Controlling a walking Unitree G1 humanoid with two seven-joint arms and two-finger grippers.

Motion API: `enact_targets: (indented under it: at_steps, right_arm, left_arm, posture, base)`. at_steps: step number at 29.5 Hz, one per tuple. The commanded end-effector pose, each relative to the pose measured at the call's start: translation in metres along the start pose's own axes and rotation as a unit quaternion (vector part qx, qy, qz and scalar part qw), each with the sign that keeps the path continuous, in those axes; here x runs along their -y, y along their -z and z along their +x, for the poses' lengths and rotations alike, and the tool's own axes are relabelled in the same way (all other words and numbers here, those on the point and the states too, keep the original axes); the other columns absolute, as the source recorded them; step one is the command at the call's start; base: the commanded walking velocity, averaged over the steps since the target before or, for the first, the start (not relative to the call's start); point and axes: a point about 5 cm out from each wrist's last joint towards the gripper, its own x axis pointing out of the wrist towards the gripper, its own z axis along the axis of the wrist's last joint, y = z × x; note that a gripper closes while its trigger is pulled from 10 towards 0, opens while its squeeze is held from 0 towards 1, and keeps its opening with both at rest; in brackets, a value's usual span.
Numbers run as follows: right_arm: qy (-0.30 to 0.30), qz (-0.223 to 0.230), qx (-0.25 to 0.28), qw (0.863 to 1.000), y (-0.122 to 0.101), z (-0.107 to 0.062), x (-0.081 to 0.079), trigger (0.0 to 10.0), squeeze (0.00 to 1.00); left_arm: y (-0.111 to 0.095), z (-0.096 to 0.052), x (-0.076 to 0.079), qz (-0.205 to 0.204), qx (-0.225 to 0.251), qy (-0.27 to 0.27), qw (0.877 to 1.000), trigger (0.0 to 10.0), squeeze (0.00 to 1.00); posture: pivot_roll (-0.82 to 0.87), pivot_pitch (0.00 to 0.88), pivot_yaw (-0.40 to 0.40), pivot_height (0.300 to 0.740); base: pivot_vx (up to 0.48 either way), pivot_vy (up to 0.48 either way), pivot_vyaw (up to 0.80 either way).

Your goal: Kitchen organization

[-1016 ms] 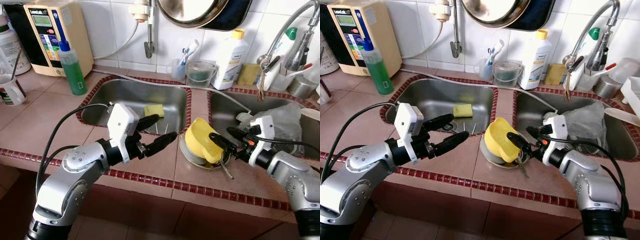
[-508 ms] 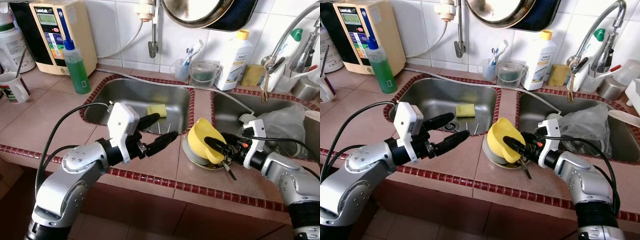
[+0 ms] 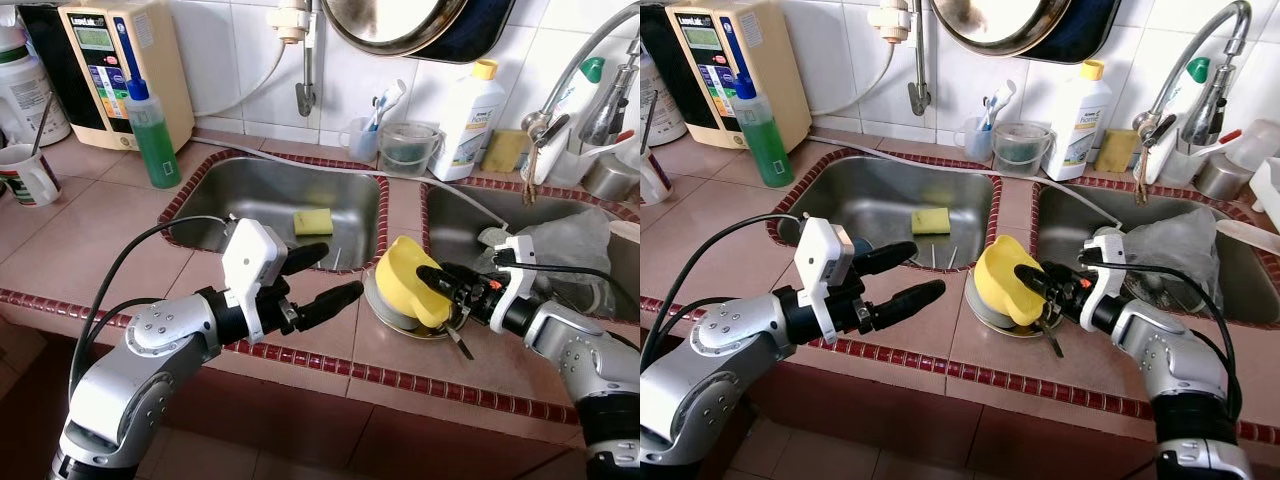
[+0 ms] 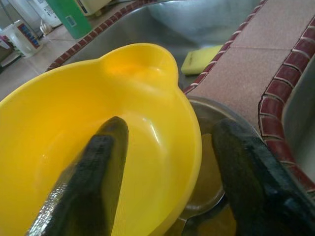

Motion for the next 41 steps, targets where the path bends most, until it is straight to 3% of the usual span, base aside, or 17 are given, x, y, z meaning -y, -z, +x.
enact_targets:
  at_steps: [1, 5, 24, 41]
  right_arm:
    - [0.0, 0.003, 0.011, 1.0, -0.009, -0.001, 0.002, 0.0, 0.0]
    - [-0.01, 0.027, 0.015, 0.999, -0.011, 0.001, 0.0, 0.0, 0.0]
    - [-0.026, 0.048, -0.003, 0.999, 0.005, 0.003, -0.005, 0.0, 0.0]
    - [-0.045, 0.066, 0.047, 0.996, -0.007, 0.002, -0.008, 0.0, 0.0]
  left_arm:
    - [-0.002, 0.0, 0.005, -0.001, 0.002, 0.011, 1.0, 10.0, 0.0]
    - [-0.003, 0.001, 0.006, -0.003, 0.002, 0.012, 1.0, 10.0, 0.0]
    - [-0.005, 0.001, 0.004, 0.001, 0.008, -0.002, 1.0, 10.0, 0.0]
    - [-0.007, 0.006, 0.001, 0.008, 0.014, 0.002, 1.0, 10.0, 0.0]
  posture:
    - [0.02, 0.0, -0.012, 0.74]
    - [0.02, 0.0, -0.01, 0.74]
    - [0.04, 0.0, -0.03, 0.74]
    - [0.04, 0.0, -0.021, 0.74]
  base:
    - [0.0, 0.0, 0.0]
    - [0.0, 0.0, 0.0]
    - [0.0, 0.0, 0.0]
    - [0.0, 0.0, 0.0]
